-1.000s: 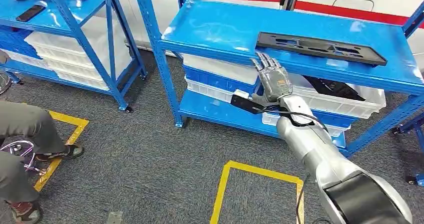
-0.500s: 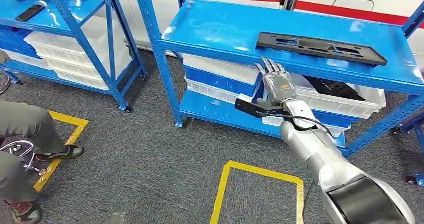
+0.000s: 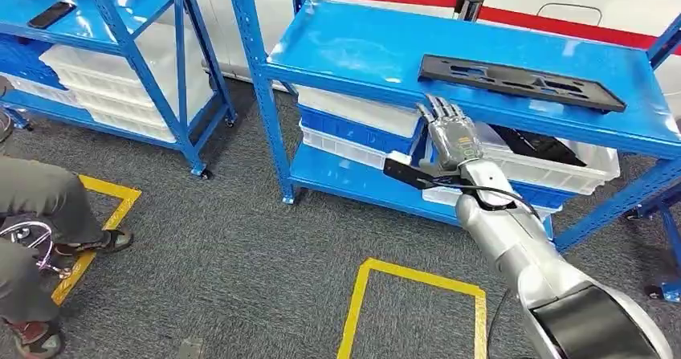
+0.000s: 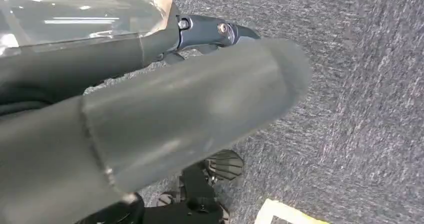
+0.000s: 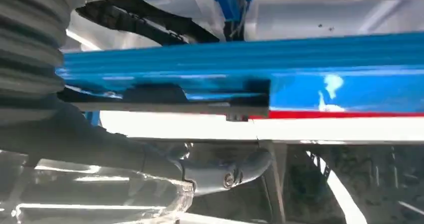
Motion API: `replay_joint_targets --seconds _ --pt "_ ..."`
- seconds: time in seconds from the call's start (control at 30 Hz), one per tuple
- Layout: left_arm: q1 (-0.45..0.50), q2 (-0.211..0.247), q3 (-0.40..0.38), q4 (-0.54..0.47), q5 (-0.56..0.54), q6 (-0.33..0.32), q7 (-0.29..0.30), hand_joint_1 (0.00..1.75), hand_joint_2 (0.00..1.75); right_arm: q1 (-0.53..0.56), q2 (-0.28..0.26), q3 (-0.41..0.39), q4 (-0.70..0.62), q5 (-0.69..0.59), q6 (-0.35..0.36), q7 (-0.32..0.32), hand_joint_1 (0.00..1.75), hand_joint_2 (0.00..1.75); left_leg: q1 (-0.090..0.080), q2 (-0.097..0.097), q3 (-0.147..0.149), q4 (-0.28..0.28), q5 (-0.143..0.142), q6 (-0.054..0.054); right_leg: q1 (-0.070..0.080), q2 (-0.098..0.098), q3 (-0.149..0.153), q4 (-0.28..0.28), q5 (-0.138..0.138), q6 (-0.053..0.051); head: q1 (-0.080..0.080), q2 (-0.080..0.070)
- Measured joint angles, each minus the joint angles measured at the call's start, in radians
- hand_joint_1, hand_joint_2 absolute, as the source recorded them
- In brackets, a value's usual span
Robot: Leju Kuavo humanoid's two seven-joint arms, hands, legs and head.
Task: Take the parts from the cabinet and place them on the table.
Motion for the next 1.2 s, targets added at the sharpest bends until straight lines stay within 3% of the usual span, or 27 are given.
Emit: replay_joint_targets --seconds 0.03,0.1,0.13,0.17,0.2,0.23,0.3,0.33,0.4,0.47,0.5,0.53,0.6,0.63,0.67,0.73,0.8,0.83,0.87,0.93,0.97,1.0,1.03,1.07,1.13,1.17,1.2 --pt "0.000 0.000 -0.001 0.000 0.000 0.000 0.000 0.00 0.00 0.003 -0.001 0.000 0.000 0.000 0.000 0.000 0.00 1.75 0.003 -0.001 0.001 0.001 -0.001 -0.003 -0.004 0.000 0.010 -0.033 0.020 0.020 0.000 0.000" --pt "0.000 -0.002 -0.006 0.000 0.000 0.000 0.000 0.00 0.00 0.001 -0.003 0.000 0.000 0.000 0.000 0.000 0.00 1.75 0.012 -0.003 0.003 0.007 -0.006 -0.016 -0.018 -0.001 0.087 -0.212 0.107 0.057 0.000 0.000" --pt "-0.001 -0.001 -0.007 0.000 0.000 0.000 0.000 0.00 0.00 0.001 -0.003 -0.001 0.000 0.000 0.000 0.000 0.00 1.75 0.012 -0.004 0.001 0.012 -0.014 -0.029 -0.026 -0.001 0.121 -0.303 0.145 0.073 0.002 0.000" --pt "-0.001 0.003 -0.007 0.000 0.000 0.000 0.000 0.00 0.00 0.002 -0.003 0.000 0.002 0.000 0.000 0.000 0.00 1.75 0.011 -0.004 0.000 0.016 -0.016 -0.037 -0.014 0.003 0.109 -0.298 0.124 0.058 0.008 0.000" --pt "-0.001 0.003 -0.008 0.001 0.000 0.000 0.000 0.00 0.00 0.002 -0.004 0.000 0.003 0.003 0.003 0.001 0.00 1.75 0.008 -0.004 -0.008 0.018 -0.019 -0.045 -0.007 -0.001 0.111 -0.299 0.116 0.022 0.010 0.000" --pt "0.000 0.002 -0.011 0.001 0.000 0.000 0.000 0.00 0.00 0.007 -0.003 0.000 0.003 0.007 0.005 0.006 0.00 1.75 0.006 -0.004 -0.012 0.019 -0.021 -0.049 -0.013 0.001 0.116 -0.298 0.135 0.005 0.003 0.000" --pt "0.000 0.003 -0.011 0.001 0.000 0.000 0.000 0.00 0.00 0.005 -0.006 -0.001 0.004 0.014 0.006 0.018 0.00 1.75 0.012 -0.005 -0.009 0.021 -0.020 -0.055 -0.015 -0.001 0.122 -0.296 0.139 -0.012 0.002 0.000" --pt "0.000 0.005 -0.012 0.001 0.000 -0.001 0.000 0.00 0.00 0.002 -0.006 -0.003 0.004 0.017 0.007 0.026 0.00 1.75 0.013 0.010 -0.013 0.038 -0.027 -0.058 -0.015 0.000 0.128 -0.298 0.138 -0.015 0.000 0.000" --pt "-0.004 0.004 -0.013 0.001 0.000 -0.004 0.000 0.00 0.00 -0.008 -0.008 -0.008 0.007 0.026 0.012 0.041 0.00 1.75 0.014 0.027 -0.077 0.153 -0.070 -0.067 -0.011 -0.001 0.137 -0.298 0.130 -0.027 -0.002 0.000" --pt "-0.003 0.004 -0.014 0.002 0.000 -0.006 0.000 0.00 0.00 -0.011 -0.009 -0.010 0.015 0.030 0.023 0.053 0.00 1.75 0.013 0.031 -0.176 0.306 -0.123 -0.069 -0.001 -0.001 0.144 -0.298 0.121 -0.040 -0.002 0.000" --pt "-0.001 0.003 -0.014 0.002 0.000 -0.005 0.000 0.00 0.00 -0.011 -0.011 -0.012 0.020 0.031 0.027 0.056 0.00 1.75 0.013 0.031 -0.211 0.341 -0.118 -0.065 0.006 -0.002 0.148 -0.298 0.116 -0.045 -0.001 0.000" --pt "-0.001 0.003 -0.014 0.002 -0.001 -0.005 0.000 0.00 0.00 -0.012 -0.012 -0.015 0.024 0.030 0.028 0.058 0.00 1.75 0.011 0.031 -0.218 0.324 -0.093 -0.057 0.011 -0.001 0.154 -0.298 0.110 -0.048 -0.002 0.000" --pt "-0.001 0.003 -0.014 0.003 0.000 -0.003 0.001 0.00 0.00 -0.019 -0.014 -0.021 0.029 0.030 0.031 0.059 0.00 1.75 -0.001 0.031 -0.167 0.172 0.013 -0.029 0.021 -0.001 0.171 -0.300 0.098 -0.052 -0.002 0.000" --pt "-0.001 0.003 -0.014 0.003 0.000 -0.002 0.002 0.00 0.00 -0.025 -0.014 -0.024 0.032 0.030 0.038 0.059 0.00 1.75 -0.016 0.033 -0.130 0.082 0.067 -0.005 0.023 -0.002 0.179 -0.301 0.092 -0.053 -0.002 0.000" --pt "-0.002 0.013 -0.014 0.004 0.000 0.001 0.002 0.00 0.00 -0.029 -0.016 -0.026 0.037 0.032 0.045 0.059 0.00 1.75 -0.029 0.044 -0.111 0.046 0.066 0.020 0.019 -0.002 0.186 -0.304 0.086 -0.052 0.004 0.000" --pt "-0.004 0.009 -0.016 0.005 0.000 0.004 0.002 0.00 0.00 -0.042 -0.021 -0.030 0.047 0.038 0.063 0.061 0.00 1.75 -0.037 0.045 -0.094 0.023 0.051 0.018 0.013 -0.002 0.192 -0.325 0.084 -0.040 0.004 0.000" --pt "0.000 0.009 -0.015 0.006 0.002 0.005 0.003 0.00 0.00 -0.047 -0.022 -0.034 0.051 0.042 0.070 0.061 0.00 1.75 -0.042 0.044 -0.067 -0.015 0.047 0.032 0.018 -0.008 0.215 -0.318 0.104 -0.016 0.002 0.000" --pt "0.000 0.009 -0.015 0.006 0.002 0.005 0.004 0.00 0.00 -0.053 -0.022 -0.035 0.052 0.044 0.071 0.061 0.00 1.75 -0.030 0.040 -0.035 -0.038 0.058 0.038 0.022 -0.008 0.207 -0.312 0.090 -0.019 0.002 0.000" --pt "-0.002 0.008 -0.014 0.006 0.002 0.006 0.004 0.00 0.00 -0.066 -0.026 -0.035 0.055 0.046 0.074 0.062 0.00 1.75 -0.032 0.040 -0.021 -0.047 0.059 0.034 0.019 -0.008 0.195 -0.276 0.084 -0.024 0.004 0.000" --pt "-0.007 0.006 -0.014 0.006 0.003 0.006 0.004 0.00 0.00 -0.089 -0.026 -0.035 0.063 0.052 0.081 0.062 0.00 1.75 -0.026 0.037 -0.014 -0.048 0.052 0.030 0.014 -0.007 0.101 -0.131 0.057 -0.009 0.006 0.000" --pt "-0.006 0.004 -0.014 0.006 0.005 0.005 0.005 0.00 0.00 -0.090 -0.027 -0.035 0.066 0.053 0.085 0.062 0.00 1.75 -0.024 0.033 -0.010 -0.048 0.044 0.027 0.010 -0.007 0.057 -0.075 0.027 -0.009 0.005 0.000" --pt "-0.004 0.003 -0.014 0.006 0.006 0.005 0.005 0.00 0.00 -0.089 -0.027 -0.035 0.071 0.056 0.092 0.062 0.00 1.75 -0.020 0.029 -0.004 -0.048 0.037 0.018 0.005 -0.007 0.022 -0.039 0.005 -0.013 0.005 0.000" --pt "-0.002 0.001 -0.014 0.006 0.010 0.005 0.006 0.00 0.00 -0.088 -0.027 -0.035 0.074 0.058 0.093 0.062 0.00 1.75 -0.014 0.025 0.004 -0.047 0.029 0.009 -0.002 -0.008 0.004 -0.045 0.006 -0.008 0.005 0.000" --pt "0.000 0.000 -0.014 0.006 0.010 0.005 0.006 0.00 0.00 -0.088 -0.027 -0.035 0.077 0.058 0.093 0.062 0.00 1.75 -0.007 0.022 0.013 -0.046 0.020 -0.002 -0.011 -0.008 0.007 -0.092 0.032 0.010 0.005 0.000" --pt "0.000 0.001 -0.013 0.006 0.010 0.005 0.006 0.00 0.00 -0.088 -0.027 -0.035 0.081 0.058 0.094 0.062 0.00 1.75 0.006 0.017 0.030 -0.032 -0.004 -0.025 -0.039 -0.010 0.056 -0.267 0.150 0.071 0.006 0.000" --pt "0.001 0.004 -0.013 0.006 0.010 0.005 0.006 0.00 0.00 -0.085 -0.028 -0.035 0.088 0.058 0.094 0.062 0.00 1.75 0.005 0.015 0.031 -0.018 -0.022 -0.039 -0.050 -0.027 0.064 -0.311 0.207 0.098 0.011 0.000" --pt "0.002 0.006 -0.013 0.008 0.011 0.006 0.006 0.00 0.00 -0.086 -0.026 -0.034 0.094 0.059 0.095 0.061 0.00 1.75 0.009 0.012 0.032 -0.003 -0.035 -0.044 -0.032 -0.030 0.059 -0.309 0.161 0.059 0.014 0.000"
